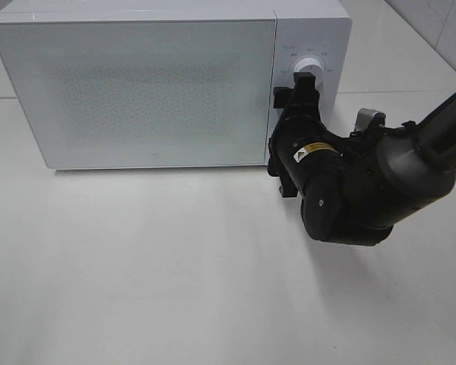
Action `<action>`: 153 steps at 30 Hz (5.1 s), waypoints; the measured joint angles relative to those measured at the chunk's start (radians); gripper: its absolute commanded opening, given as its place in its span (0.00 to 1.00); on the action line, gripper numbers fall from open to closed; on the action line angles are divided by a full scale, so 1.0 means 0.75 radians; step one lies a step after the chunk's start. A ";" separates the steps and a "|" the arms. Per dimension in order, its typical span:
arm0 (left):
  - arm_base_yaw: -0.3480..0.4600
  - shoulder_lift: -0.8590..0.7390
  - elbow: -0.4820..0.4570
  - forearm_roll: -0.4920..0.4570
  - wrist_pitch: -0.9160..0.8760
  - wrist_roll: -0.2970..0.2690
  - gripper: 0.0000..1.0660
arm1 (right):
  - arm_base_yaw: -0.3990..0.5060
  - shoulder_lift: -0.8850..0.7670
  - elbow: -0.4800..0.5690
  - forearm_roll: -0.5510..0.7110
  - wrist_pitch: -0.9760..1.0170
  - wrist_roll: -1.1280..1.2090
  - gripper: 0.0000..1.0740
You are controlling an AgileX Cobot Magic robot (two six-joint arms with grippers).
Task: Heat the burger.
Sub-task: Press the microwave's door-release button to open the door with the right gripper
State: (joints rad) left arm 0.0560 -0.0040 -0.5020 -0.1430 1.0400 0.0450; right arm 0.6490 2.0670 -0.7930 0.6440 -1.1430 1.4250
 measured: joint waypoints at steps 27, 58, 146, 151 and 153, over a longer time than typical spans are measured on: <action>0.000 0.000 0.000 0.000 0.000 0.000 0.95 | 0.000 -0.577 0.221 -0.053 0.911 -1.501 0.71; 0.000 0.000 0.000 0.000 0.000 0.000 0.95 | -0.203 -1.633 0.103 -0.727 2.631 -1.825 0.71; 0.000 0.000 0.000 0.000 0.000 0.000 0.95 | -0.639 -2.763 0.376 -0.980 2.929 -1.731 0.71; 0.000 0.000 0.000 0.000 0.000 0.000 0.95 | -0.639 -2.763 0.376 -0.980 2.929 -1.731 0.71; 0.000 0.000 0.000 0.000 0.000 0.000 0.95 | -0.639 -2.763 0.376 -0.979 2.928 -1.731 0.71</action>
State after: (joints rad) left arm 0.0560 -0.0040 -0.5020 -0.1430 1.0400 0.0450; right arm 0.1700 -0.0050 -0.5110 -0.0900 1.0530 0.1270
